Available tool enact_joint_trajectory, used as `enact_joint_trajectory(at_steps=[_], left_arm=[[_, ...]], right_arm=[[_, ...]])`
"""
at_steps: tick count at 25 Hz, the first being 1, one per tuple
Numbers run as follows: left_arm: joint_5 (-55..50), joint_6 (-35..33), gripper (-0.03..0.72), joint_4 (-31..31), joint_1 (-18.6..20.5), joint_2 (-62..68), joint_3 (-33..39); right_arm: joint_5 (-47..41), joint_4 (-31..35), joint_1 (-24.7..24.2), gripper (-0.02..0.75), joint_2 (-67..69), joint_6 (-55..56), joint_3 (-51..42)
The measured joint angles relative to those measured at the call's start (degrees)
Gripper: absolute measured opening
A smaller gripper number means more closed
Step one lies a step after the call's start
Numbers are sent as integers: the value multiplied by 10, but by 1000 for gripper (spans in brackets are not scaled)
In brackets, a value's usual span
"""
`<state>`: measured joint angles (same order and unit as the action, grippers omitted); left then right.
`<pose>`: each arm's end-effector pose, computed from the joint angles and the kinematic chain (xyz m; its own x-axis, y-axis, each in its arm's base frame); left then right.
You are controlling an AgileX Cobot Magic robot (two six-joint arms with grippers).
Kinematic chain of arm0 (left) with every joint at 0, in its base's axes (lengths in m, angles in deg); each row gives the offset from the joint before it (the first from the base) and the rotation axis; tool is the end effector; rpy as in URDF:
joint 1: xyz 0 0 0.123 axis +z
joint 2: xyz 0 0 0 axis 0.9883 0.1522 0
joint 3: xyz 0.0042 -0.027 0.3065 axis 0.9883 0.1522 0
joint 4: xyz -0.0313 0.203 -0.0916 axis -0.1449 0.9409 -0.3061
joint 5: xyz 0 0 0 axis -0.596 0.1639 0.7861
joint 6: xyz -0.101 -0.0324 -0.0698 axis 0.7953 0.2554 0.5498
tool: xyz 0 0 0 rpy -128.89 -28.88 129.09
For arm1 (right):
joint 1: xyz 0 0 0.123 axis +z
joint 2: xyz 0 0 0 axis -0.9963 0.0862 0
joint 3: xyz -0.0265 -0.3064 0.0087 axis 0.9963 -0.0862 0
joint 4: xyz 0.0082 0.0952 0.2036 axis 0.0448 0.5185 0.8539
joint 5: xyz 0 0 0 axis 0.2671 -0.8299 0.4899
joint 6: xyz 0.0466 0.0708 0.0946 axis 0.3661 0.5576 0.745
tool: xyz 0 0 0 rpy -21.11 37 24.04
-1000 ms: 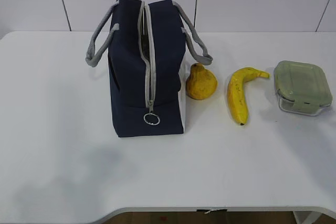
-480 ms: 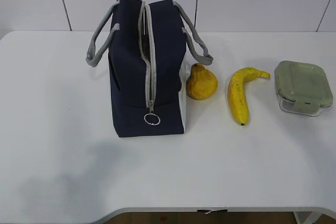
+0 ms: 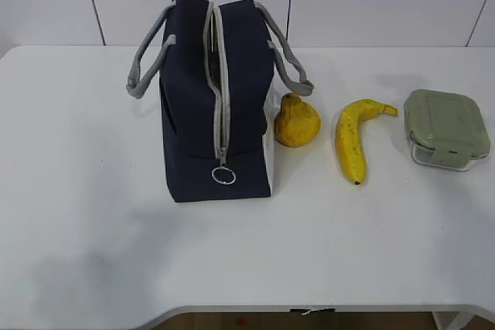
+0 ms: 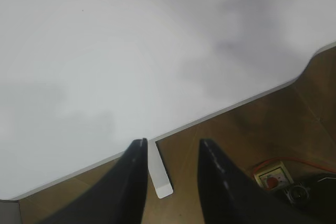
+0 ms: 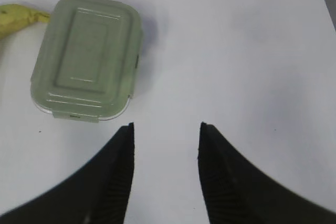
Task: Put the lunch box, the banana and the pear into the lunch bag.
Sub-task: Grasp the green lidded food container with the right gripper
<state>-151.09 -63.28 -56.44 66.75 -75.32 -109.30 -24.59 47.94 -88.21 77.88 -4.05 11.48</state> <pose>0.0029 -0.0024 0.2514 -0.5954 0.2948 -0.7474 0.3436 0.9343 0.0948 0.2455 -0.0473 0.3259 -0.7573 0.0632 -0.6500 0.2408 0.9522 -0.1880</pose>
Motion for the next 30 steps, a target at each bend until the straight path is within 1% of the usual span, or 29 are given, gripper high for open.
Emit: enact_joint_trajectory(at_steps=[10, 18, 23, 30], left_arm=[[1, 0, 258, 1, 0, 15, 0], [1, 0, 258, 1, -1, 18, 0], [1, 0, 258, 1, -1, 18, 0], [1, 0, 258, 1, -1, 19, 0]], right_arm=[[-1, 5, -41, 335, 30, 36, 1], [6, 13, -50, 333, 90, 56, 1], [22, 63, -76, 330, 123, 57, 1], [45, 135, -100, 297, 154, 24, 4]])
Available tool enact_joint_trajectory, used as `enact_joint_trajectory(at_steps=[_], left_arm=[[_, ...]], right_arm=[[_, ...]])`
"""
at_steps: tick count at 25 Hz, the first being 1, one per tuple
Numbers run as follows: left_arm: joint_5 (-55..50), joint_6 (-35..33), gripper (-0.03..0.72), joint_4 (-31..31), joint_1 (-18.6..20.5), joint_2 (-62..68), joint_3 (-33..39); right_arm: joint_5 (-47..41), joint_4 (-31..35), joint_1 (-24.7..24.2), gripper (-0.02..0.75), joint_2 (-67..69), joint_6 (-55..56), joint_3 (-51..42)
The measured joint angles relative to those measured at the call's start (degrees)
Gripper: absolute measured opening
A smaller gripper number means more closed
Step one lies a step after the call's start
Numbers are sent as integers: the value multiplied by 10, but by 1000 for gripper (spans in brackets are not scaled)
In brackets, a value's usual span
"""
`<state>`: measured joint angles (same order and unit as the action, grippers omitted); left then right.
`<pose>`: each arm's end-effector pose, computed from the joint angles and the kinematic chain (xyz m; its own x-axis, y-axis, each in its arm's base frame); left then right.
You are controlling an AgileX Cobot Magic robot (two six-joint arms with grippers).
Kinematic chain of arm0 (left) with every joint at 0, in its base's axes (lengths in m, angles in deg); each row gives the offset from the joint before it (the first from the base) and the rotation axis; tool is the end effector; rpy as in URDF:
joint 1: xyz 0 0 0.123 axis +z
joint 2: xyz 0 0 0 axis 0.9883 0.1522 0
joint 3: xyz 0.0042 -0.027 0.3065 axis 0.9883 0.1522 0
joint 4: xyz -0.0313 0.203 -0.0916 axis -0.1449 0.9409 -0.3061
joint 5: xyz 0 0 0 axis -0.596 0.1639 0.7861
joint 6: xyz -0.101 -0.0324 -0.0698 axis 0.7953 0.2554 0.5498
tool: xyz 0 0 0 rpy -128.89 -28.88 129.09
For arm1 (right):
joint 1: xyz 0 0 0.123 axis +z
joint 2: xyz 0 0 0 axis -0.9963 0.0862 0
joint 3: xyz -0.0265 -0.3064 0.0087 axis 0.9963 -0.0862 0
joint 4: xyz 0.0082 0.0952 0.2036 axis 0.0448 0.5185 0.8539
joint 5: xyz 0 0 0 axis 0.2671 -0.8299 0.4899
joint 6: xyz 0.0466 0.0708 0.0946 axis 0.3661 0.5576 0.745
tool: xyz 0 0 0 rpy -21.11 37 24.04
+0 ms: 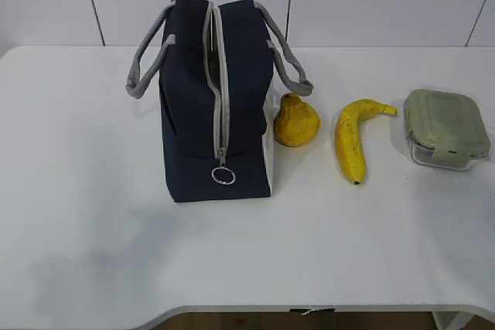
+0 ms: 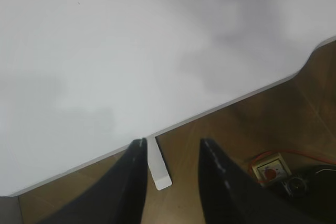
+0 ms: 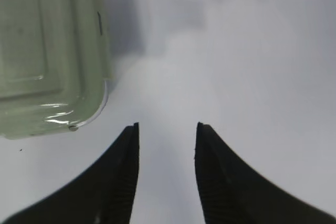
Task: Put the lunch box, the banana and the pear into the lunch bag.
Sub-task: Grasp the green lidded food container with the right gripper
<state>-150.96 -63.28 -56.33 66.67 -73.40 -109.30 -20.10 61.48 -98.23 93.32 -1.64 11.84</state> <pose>0.0073 -0.0033 0.2515 -0.6172 0.3023 -0.7264 0.3470 0.9332 0.0934 0.2900 -0.0806 0.2533 -0.7764 0.4168 -0.4728 0.4620 0.8866 0.0229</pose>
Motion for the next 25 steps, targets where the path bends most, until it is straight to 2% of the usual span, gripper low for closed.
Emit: enact_joint_trajectory(at_steps=[7, 16, 25], left_arm=[[0, 1, 258, 0, 0, 12, 0], [1, 1, 258, 0, 0, 26, 0], [1, 1, 258, 0, 0, 44, 0]], right_arm=[[22, 98, -29, 293, 33, -76, 1], [39, 338, -78, 293, 78, -308, 4], [11, 411, -108, 293, 144, -424, 78]])
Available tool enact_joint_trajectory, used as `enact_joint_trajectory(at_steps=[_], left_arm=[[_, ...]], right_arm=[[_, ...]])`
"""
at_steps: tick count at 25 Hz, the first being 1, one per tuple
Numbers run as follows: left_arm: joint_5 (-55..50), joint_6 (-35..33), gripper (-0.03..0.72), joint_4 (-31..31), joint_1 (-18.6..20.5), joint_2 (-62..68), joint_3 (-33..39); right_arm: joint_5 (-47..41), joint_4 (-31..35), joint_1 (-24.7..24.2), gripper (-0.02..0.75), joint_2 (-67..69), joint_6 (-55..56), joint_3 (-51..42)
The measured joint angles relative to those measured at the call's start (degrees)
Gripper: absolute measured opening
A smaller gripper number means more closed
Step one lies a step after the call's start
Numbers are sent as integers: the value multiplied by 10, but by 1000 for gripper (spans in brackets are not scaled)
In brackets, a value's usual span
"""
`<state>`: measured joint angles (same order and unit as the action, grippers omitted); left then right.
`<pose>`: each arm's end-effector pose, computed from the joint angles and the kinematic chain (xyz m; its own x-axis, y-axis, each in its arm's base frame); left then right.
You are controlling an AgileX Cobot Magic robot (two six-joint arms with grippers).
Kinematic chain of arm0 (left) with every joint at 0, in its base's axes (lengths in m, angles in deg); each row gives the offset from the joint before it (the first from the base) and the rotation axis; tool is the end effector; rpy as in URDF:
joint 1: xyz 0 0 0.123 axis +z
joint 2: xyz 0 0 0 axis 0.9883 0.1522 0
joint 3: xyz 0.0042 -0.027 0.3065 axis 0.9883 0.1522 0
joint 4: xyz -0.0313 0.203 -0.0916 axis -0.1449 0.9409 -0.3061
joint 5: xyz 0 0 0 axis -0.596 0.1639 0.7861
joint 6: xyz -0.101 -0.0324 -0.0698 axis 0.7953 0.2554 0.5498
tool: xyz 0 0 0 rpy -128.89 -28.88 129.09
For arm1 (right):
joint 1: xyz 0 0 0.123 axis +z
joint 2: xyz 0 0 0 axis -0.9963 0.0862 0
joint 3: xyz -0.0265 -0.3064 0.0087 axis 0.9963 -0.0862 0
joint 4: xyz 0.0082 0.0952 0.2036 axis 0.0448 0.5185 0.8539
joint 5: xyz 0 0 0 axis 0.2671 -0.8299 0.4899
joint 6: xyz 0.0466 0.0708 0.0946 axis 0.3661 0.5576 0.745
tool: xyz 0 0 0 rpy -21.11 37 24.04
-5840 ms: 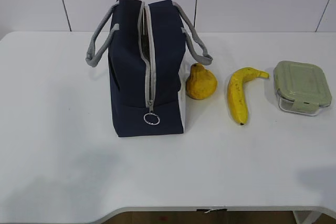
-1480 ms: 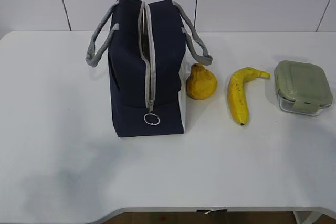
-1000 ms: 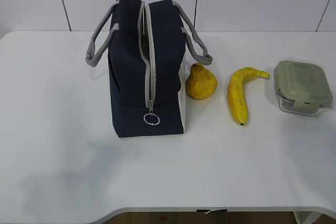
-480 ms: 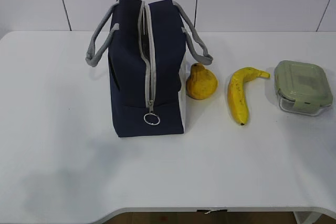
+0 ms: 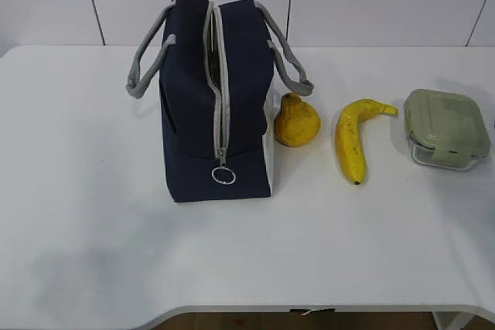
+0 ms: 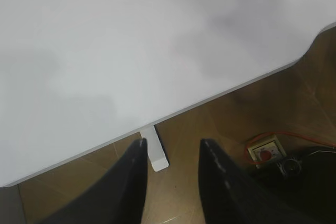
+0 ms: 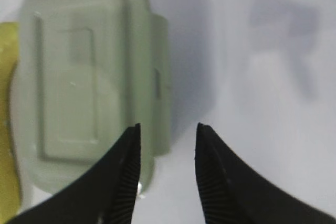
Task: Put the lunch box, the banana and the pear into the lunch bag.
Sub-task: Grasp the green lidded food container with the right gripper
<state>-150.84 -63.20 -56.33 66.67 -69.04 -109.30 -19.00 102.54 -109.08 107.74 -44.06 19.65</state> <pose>0.0169 -0.0058 0.2507 -0.6679 0.3140 -0.6748 0.3525 0.9320 0.0848 0.3479 -0.1086 0.2173 -0.7988 0.4263 -0.4244 0.3030 0.8946 0.3283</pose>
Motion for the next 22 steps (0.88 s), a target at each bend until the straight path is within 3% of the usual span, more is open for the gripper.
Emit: enact_joint_trajectory(at_steps=[7, 16, 19, 22], left_arm=[[3, 0, 258, 0, 0, 16, 0], [3, 0, 258, -1, 0, 16, 0], [3, 0, 258, -1, 0, 16, 0], [3, 0, 258, -1, 0, 16, 0]], right_arm=[[-56, 33, 0, 332, 44, -33, 81], [-66, 35, 0, 629, 74, -29, 96], [-66, 41, 0, 635, 75, -28, 96], [-70, 58, -1, 586, 75, -28, 96]])
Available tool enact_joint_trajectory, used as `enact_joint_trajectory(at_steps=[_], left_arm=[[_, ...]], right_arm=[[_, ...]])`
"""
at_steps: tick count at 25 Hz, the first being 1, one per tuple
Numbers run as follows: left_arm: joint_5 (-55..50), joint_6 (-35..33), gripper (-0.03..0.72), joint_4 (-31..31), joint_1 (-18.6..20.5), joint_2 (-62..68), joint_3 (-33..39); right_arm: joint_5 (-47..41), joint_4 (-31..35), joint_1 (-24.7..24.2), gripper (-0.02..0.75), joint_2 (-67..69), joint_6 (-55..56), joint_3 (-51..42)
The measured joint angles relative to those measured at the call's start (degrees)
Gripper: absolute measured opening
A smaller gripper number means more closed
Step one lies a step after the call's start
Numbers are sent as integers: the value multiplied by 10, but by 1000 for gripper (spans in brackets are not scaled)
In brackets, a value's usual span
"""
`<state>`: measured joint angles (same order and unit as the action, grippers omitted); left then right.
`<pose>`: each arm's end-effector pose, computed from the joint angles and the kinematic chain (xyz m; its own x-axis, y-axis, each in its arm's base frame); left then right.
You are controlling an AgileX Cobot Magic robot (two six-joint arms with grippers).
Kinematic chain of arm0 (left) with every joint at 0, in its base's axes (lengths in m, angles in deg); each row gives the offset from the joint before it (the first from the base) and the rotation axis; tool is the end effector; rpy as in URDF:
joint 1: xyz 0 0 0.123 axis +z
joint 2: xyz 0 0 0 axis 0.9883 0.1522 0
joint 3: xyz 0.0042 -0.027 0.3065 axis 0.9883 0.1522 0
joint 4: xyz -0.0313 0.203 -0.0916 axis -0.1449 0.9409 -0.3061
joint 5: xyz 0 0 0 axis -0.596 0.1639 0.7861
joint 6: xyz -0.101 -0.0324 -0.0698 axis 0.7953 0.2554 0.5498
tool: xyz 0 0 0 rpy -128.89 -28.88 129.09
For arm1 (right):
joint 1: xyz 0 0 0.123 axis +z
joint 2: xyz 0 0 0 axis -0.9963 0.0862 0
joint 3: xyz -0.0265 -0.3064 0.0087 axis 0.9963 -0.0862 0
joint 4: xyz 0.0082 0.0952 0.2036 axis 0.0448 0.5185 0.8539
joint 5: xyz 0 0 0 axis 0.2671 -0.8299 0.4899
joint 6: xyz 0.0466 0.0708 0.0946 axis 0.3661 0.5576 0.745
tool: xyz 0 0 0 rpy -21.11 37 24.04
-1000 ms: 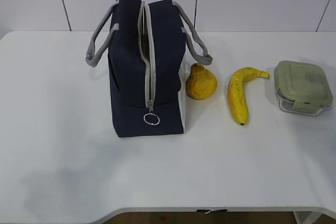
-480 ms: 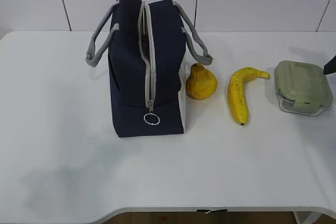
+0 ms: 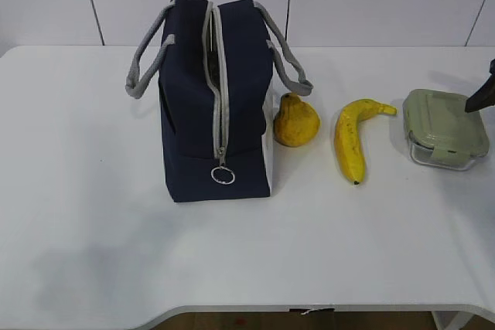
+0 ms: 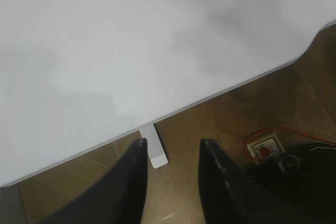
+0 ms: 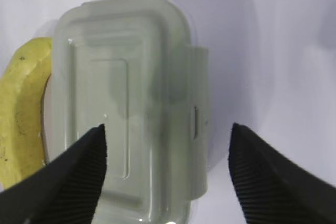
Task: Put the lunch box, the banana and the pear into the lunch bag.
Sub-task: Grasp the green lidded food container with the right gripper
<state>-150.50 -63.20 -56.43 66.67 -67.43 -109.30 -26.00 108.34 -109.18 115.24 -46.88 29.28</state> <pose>0.0209 -0.0070 0.2506 -0.6824 0.3169 -0.6588 0.3547 0.9315 0.0807 0.3832 -0.1102 0.2122 -0.8207 0.4282 -0.3783 0.2553 0.8671 0.4277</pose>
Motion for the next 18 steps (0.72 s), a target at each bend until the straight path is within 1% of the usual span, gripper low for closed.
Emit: enact_joint_trajectory(at_steps=[4, 7, 12, 18], left_arm=[[0, 1, 258, 0, 0, 0, 0], [0, 1, 258, 0, 0, 0, 0], [0, 1, 258, 0, 0, 0, 0], [0, 1, 258, -1, 0, 0, 0]], right_arm=[[-21, -5, 0, 510, 0, 1, 0], [-28, -8, 0, 494, 0, -12, 0], [-33, 4, 0, 498, 3, -43, 0], [-45, 13, -1, 549, 16, -50, 0]])
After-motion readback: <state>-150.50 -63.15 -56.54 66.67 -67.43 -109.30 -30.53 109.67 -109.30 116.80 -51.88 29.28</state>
